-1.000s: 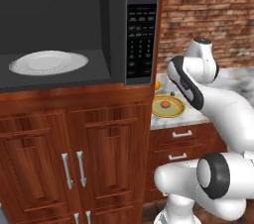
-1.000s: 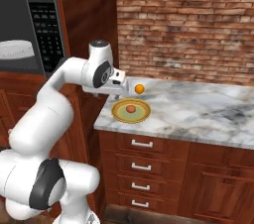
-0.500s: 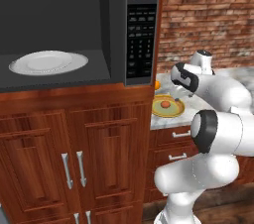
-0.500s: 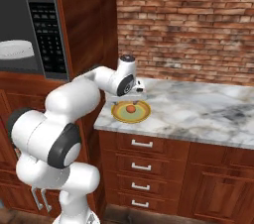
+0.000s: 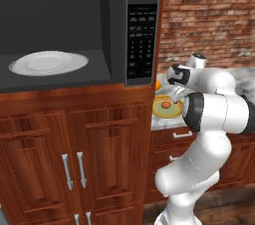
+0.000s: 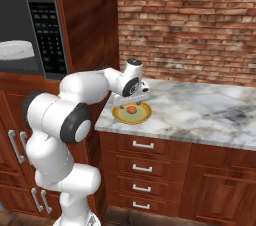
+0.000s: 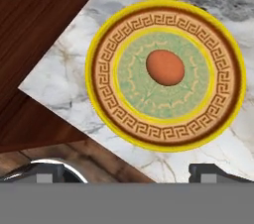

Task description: Pick the egg from the counter and place it in the microwave.

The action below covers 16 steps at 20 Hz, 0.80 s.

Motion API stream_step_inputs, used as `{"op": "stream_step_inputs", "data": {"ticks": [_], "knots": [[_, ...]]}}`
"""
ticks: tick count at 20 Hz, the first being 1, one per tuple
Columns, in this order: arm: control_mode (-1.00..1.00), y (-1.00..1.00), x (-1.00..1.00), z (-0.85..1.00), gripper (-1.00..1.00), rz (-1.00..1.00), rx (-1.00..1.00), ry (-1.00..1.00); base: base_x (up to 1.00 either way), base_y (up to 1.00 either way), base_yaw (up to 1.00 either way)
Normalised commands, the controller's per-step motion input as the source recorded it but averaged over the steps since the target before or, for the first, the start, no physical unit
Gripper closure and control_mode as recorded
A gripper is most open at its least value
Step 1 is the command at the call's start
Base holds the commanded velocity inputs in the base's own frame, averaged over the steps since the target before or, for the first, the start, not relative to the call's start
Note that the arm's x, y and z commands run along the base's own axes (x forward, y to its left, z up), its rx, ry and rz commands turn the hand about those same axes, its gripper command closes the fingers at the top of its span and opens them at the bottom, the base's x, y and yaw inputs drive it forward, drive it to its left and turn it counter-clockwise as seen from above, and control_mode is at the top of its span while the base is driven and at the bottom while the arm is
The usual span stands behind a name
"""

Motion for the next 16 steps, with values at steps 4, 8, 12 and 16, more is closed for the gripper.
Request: {"op": "stream_step_inputs", "data": {"ticks": [4, 8, 12, 16], "knots": [[-1.0, 0.07, 0.57, -0.43, -1.0, 0.09, -0.16, 0.0, 0.0, 0.0, 0.0], [-1.0, 0.04, 0.54, -0.47, -1.0, 0.06, -0.11, 0.03, 0.0, 0.0, 0.0], [-1.0, 0.0, 0.45, -0.27, -1.0, 0.06, -0.02, 0.01, 0.0, 0.0, 0.0], [-1.0, 0.0, 0.34, -0.27, -1.0, 0.05, -0.03, 0.03, 0.0, 0.0, 0.0]]}}
